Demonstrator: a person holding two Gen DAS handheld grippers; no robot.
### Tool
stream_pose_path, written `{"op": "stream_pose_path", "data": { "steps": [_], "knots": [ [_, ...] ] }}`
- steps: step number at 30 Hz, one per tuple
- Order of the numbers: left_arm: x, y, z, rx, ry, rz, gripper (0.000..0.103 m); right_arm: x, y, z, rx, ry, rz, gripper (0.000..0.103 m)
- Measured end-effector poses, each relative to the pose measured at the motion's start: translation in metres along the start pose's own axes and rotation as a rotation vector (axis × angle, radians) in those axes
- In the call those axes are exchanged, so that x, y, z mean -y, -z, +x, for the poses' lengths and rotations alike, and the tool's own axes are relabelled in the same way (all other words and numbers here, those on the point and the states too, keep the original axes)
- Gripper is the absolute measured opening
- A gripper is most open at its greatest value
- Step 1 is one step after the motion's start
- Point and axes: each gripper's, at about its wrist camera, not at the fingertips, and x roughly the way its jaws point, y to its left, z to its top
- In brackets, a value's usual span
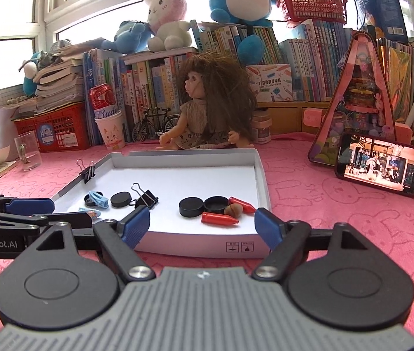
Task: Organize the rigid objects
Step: 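Withdraw both grippers from the tray toward the remaining items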
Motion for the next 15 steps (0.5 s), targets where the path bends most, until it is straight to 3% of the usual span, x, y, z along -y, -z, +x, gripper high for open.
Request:
{"op": "stream_pose_path", "data": {
  "steps": [15],
  "knots": [
    [0.001, 0.028, -0.019, -0.035, 0.050, 0.014, 0.076, -0.005, 0.023, -0.022, -0.004, -0.035, -0.026, 0.087]
  ]
}}
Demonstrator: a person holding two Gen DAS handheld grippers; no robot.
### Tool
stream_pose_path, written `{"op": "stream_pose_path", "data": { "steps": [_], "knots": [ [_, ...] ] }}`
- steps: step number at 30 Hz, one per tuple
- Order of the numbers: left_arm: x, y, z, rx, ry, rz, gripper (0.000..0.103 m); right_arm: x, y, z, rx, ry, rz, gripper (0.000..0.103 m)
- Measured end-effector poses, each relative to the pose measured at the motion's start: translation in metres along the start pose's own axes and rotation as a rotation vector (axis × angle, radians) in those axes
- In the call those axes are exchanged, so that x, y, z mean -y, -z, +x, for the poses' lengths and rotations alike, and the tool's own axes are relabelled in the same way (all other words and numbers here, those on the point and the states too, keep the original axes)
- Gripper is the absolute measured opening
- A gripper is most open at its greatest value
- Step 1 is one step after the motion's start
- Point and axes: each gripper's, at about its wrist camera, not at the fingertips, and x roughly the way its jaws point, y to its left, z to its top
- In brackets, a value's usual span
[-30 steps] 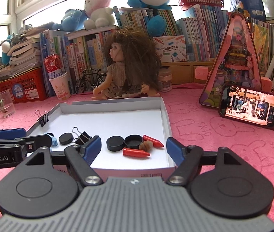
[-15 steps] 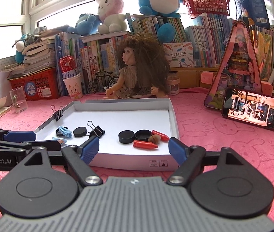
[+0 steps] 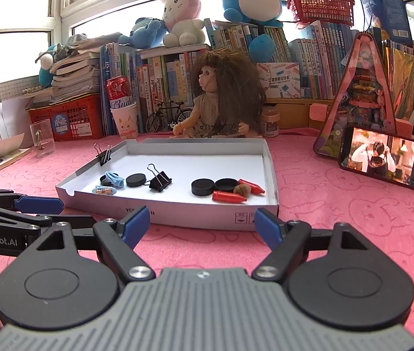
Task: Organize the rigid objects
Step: 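Withdraw both grippers from the tray toward the remaining items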
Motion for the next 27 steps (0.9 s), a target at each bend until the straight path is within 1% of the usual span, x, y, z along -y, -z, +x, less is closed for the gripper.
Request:
{"op": "stream_pose_path", "data": {
  "steps": [5, 13, 17, 20, 24, 27],
  "knots": [
    [0.000, 0.006, -0.005, -0.011, 0.019, -0.001, 0.076, 0.003, 0.008, -0.009, -0.007, 0.000, -0.004, 0.087],
    [0.000, 0.015, -0.017, -0.026, 0.058, 0.017, 0.074, 0.006, 0.015, -0.024, -0.014, 0.001, -0.058, 0.087],
    [0.004, 0.020, -0.020, -0.042, 0.080, 0.036, 0.069, 0.003, 0.022, -0.033, -0.011, -0.015, -0.087, 0.088],
    [0.007, 0.025, -0.021, -0.061, 0.111, 0.043, 0.057, -0.001, 0.029, -0.039, -0.017, -0.028, -0.124, 0.088],
    [0.011, 0.029, -0.021, -0.083, 0.142, 0.051, 0.050, -0.005, 0.035, -0.045, -0.029, -0.048, -0.154, 0.088],
    [0.015, 0.031, -0.020, -0.090, 0.162, 0.055, 0.048, -0.008, 0.039, -0.048, -0.039, -0.066, -0.159, 0.088]
  ]
}}
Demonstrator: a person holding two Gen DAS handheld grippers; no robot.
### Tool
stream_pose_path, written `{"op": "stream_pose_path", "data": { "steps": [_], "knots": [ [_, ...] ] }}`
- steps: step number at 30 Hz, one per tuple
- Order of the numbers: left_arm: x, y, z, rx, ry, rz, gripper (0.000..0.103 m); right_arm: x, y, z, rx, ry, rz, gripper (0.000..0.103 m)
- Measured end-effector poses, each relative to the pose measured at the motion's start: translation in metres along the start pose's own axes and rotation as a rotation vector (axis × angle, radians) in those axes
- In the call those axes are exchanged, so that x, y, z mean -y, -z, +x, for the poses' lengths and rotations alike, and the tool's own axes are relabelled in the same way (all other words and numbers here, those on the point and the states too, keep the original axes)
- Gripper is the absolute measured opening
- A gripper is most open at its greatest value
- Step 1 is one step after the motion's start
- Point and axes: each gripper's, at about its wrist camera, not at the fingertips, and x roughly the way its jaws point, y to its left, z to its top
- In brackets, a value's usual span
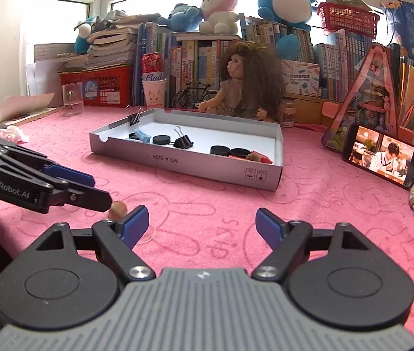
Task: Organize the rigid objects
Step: 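Withdraw both grippers from the tray toward the remaining items, then grasp a brown nut with the left gripper while the right gripper grasps the clear plastic dome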
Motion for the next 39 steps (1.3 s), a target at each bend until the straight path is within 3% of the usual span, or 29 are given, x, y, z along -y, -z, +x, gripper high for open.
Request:
{"op": "stream_pose_path", "data": {
  "steps": [7, 15, 23, 27, 32, 39],
  "knots": [
    [0.009, 0.003, 0.007, -0.013, 0.006, 0.010, 0.038, -0.008, 0.007, 0.000, -0.016, -0.036, 0.004, 0.088],
    [0.012, 0.003, 0.014, -0.001, -0.004, -0.010, 0.019, -0.021, 0.011, 0.003, -0.003, -0.022, -0.016, 0.088],
    [0.015, 0.000, 0.015, 0.022, -0.027, 0.001, 0.018, -0.030, 0.013, 0.009, 0.010, -0.032, -0.023, 0.086],
    [0.016, 0.000, 0.015, 0.026, -0.033, 0.007, 0.018, -0.033, 0.014, 0.011, 0.010, -0.043, -0.015, 0.074],
    [0.014, 0.001, 0.015, 0.020, -0.035, 0.003, 0.019, -0.035, 0.015, 0.014, -0.001, -0.051, -0.013, 0.049],
    [0.012, 0.003, 0.016, 0.015, -0.043, -0.002, 0.022, -0.043, 0.014, 0.013, 0.004, -0.035, -0.045, 0.028]
  ]
}}
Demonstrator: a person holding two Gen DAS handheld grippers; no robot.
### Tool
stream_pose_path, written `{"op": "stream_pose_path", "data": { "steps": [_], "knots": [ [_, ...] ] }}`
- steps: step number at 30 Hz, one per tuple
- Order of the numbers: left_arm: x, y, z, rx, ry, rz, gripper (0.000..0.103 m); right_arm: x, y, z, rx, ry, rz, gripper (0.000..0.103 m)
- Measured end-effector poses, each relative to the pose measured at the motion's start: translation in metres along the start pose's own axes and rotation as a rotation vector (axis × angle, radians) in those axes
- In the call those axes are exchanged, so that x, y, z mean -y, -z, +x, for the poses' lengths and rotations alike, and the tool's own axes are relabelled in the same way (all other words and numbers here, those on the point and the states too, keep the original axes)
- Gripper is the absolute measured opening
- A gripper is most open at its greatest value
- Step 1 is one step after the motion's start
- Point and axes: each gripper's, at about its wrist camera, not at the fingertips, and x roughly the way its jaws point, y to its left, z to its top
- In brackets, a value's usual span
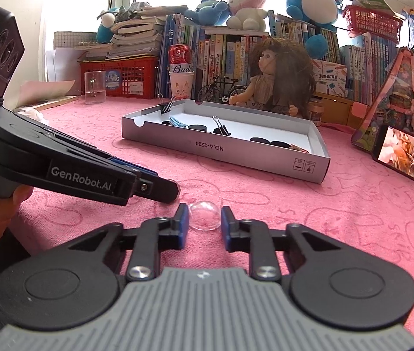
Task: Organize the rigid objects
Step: 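Grasp a brown nut with the left gripper while the right gripper grasps the clear plastic dome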
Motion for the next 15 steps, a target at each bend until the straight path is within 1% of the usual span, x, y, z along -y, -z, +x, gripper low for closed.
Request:
{"op": "stream_pose_path", "data": {
  "steps": [4, 8, 9, 11, 12, 13, 15],
  "knots": [
    [0.001, 0.000, 0.001, 0.011, -0.002, 0.002, 0.023, 0.006, 0.000, -0.002, 0.003, 0.021, 0.019, 0.028],
    [0.002, 0.000, 0.006, 0.010, -0.004, 0.001, 0.028, 0.013, -0.001, -0.004, 0.005, 0.034, 0.044, 0.030],
    [0.002, 0.001, 0.008, 0.009, -0.003, -0.002, 0.029, 0.014, -0.001, -0.004, 0.006, 0.035, 0.045, 0.034],
    [0.003, 0.002, 0.009, 0.017, -0.008, 0.004, 0.030, 0.016, 0.000, -0.003, 0.005, 0.035, 0.048, 0.038],
    [0.005, 0.002, 0.010, 0.020, -0.012, 0.012, 0.030, 0.015, 0.000, -0.002, 0.006, 0.037, 0.052, 0.046],
    [0.005, 0.003, 0.010, 0.023, -0.014, 0.017, 0.030, 0.015, 0.000, -0.001, 0.010, 0.036, 0.056, 0.052],
    [0.007, 0.004, 0.010, 0.028, -0.016, 0.030, 0.030, 0.015, 0.001, 0.002, 0.005, 0.039, 0.058, 0.054]
  ]
}}
